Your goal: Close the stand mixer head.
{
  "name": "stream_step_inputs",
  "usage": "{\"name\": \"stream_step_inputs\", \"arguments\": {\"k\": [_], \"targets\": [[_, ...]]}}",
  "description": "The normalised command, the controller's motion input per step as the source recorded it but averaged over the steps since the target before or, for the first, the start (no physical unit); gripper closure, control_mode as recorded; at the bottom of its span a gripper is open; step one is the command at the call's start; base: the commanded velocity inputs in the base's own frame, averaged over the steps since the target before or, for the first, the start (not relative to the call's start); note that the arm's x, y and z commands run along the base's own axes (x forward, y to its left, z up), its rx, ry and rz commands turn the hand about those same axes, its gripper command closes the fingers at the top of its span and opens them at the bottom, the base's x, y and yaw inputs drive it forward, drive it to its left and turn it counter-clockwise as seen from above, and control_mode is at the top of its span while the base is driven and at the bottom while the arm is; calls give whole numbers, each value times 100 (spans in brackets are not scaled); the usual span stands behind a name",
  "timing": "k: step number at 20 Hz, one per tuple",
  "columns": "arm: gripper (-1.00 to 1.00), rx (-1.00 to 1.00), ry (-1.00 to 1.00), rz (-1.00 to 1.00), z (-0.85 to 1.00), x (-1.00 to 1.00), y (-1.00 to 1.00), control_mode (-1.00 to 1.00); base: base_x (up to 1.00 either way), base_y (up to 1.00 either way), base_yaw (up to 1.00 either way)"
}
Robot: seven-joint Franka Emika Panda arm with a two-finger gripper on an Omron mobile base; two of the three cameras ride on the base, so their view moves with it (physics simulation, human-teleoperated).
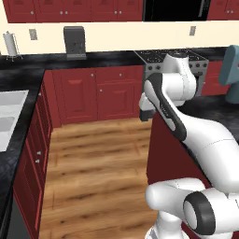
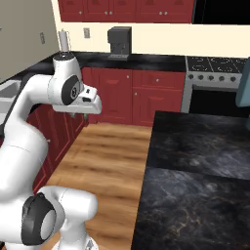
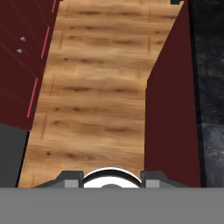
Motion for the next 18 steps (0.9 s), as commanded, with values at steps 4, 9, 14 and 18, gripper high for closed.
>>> {"name": "stream_step_inputs", "arguments": {"k": [4, 9, 14, 18], "targets": [[-100, 1, 0, 0, 0, -42, -7, -100, 0, 0, 0], [-100, 8, -2, 0, 0, -100, -47, -100, 0, 0, 0], [-100, 7, 0, -2, 0, -92, -25, -100, 0, 0, 0], [-100, 0, 0, 0, 0, -3, 0, -100, 0, 0, 0]]}}
